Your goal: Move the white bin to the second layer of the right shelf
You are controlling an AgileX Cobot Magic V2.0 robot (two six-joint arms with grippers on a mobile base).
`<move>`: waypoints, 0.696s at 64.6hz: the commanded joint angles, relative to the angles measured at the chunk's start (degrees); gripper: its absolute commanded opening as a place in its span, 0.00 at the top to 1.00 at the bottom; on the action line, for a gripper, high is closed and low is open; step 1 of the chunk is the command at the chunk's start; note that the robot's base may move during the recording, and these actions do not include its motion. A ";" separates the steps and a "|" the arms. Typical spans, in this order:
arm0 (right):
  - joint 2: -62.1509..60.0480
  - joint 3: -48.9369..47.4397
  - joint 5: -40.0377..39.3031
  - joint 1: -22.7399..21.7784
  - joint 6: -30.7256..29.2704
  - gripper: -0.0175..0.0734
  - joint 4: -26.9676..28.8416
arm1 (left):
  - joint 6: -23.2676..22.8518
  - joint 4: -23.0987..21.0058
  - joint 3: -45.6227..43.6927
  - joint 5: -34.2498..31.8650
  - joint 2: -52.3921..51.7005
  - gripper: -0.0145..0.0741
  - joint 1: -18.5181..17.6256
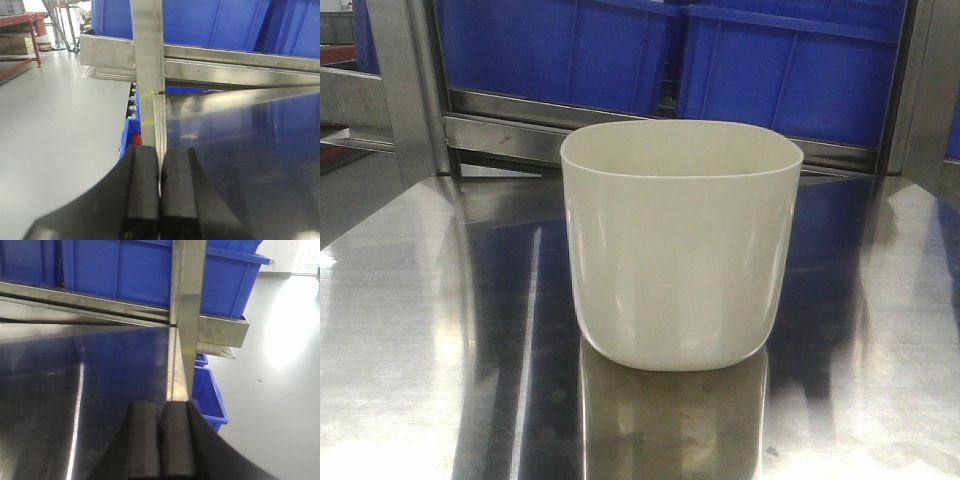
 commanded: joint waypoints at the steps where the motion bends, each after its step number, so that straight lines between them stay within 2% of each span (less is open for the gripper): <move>1: -1.13 -0.95 -5.32 0.01 -0.27 0.75 -0.29 | -0.17 0.00 2.11 -4.98 -0.87 0.74 -0.20; 45: -1.13 -0.95 -5.72 0.01 -0.22 0.75 -0.29 | -0.17 0.00 2.11 -4.98 -0.87 0.74 -0.20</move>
